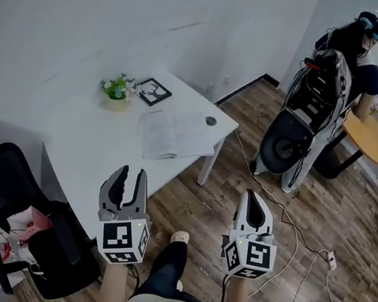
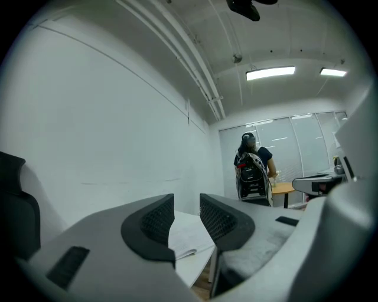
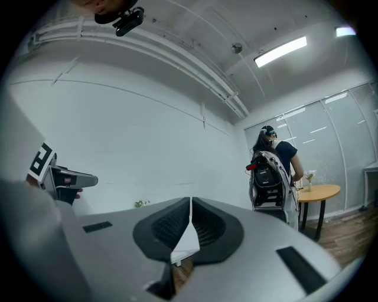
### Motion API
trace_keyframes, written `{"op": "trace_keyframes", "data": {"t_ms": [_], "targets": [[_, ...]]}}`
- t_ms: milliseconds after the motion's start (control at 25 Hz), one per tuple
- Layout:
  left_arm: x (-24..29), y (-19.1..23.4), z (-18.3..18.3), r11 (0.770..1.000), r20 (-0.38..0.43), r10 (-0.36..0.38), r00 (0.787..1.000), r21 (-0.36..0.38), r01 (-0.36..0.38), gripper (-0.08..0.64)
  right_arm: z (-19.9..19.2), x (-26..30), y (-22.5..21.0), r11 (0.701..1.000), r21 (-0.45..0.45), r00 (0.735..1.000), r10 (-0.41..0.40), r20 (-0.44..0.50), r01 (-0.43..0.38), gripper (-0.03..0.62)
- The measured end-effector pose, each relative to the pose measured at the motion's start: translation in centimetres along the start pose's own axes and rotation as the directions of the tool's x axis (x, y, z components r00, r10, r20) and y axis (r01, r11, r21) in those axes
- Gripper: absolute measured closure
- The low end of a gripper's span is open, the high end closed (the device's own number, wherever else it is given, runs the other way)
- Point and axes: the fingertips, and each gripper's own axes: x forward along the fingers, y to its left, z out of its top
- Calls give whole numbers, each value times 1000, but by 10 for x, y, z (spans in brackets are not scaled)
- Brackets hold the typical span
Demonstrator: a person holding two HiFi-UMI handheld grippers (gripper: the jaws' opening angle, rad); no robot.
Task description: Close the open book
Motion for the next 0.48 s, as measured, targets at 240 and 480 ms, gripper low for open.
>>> {"op": "trace_keyframes", "data": {"t_ms": [240,480], "targets": [[53,0,-7,1000,-7,-5,1000,-11,5,440,-3,50,-17,1000,-2,1000,-8,-2,8,565],[110,8,-15,1000,-17,-3,1000,-14,3,440,-6,112,-22,1000,-2,1000,7,1,-7,565]]}}
